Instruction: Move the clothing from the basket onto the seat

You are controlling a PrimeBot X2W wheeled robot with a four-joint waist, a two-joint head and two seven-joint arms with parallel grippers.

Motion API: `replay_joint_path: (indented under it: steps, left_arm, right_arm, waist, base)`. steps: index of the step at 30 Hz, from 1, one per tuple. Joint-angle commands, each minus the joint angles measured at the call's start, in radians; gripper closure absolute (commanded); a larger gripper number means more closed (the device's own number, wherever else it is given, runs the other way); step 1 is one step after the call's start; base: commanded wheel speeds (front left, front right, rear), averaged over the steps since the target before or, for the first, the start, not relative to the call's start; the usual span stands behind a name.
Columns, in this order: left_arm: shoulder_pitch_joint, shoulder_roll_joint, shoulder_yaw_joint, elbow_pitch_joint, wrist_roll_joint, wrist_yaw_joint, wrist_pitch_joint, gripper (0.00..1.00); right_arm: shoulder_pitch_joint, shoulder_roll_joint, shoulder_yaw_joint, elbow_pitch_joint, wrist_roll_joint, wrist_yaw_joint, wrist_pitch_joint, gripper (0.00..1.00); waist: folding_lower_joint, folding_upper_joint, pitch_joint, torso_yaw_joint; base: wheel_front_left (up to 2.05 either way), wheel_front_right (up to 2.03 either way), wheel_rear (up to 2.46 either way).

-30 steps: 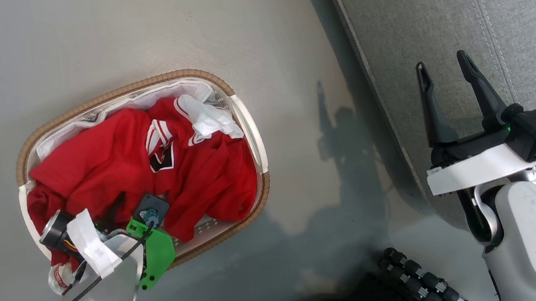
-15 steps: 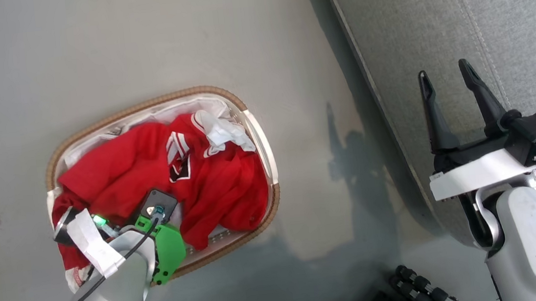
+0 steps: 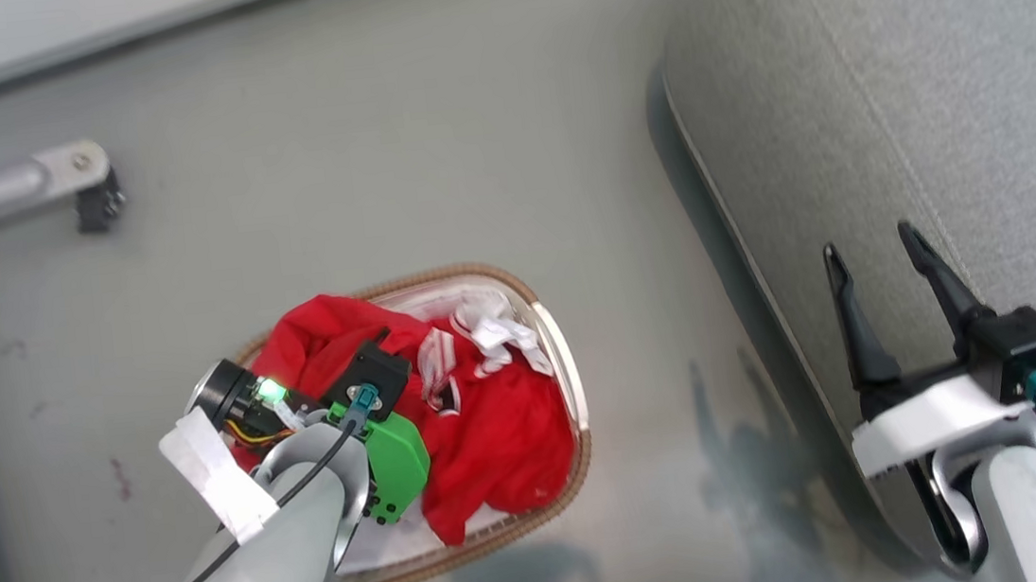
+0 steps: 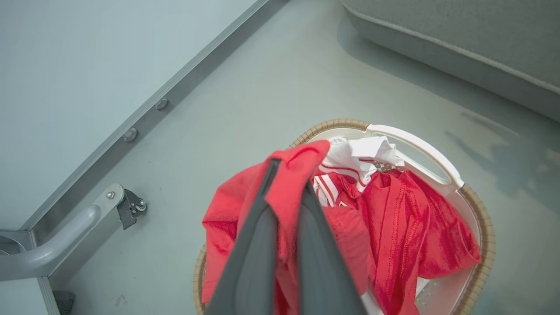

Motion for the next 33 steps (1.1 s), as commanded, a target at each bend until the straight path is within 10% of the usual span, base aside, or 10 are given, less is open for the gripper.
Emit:
replay_joint_path:
  steps: [1,13,33]
  left_arm:
    - [0.027,0.016,-0.001,-0.035,-0.005,-0.008,-0.005,1.00]
    - [0.012,0.110,-0.051,-0.305,-0.034,-0.048,-0.003,1.00]
    - [-0.258,0.172,-0.186,-0.496,-0.158,-0.050,0.024,1.00]
  right_arm:
    - [0.033,-0.004,-0.007,0.008,-0.011,-0.001,-0.005,0.00]
    - [0.189,-0.004,0.005,0.028,-0.028,-0.001,-0.005,0.00]
    - [0.149,-0.004,0.089,0.021,-0.054,-0.001,-0.005,0.00]
  waist:
    - [0.0000,0.0000,-0.179,0.077]
    - [0.0000,0.0000,-0.419,0.107]
    - [0.0000,0.0000,-0.511,0.098]
  base:
    - [0.00,0.00,0.00]
    - [0.00,0.00,0.00]
    - [0.00,0.00,0.00]
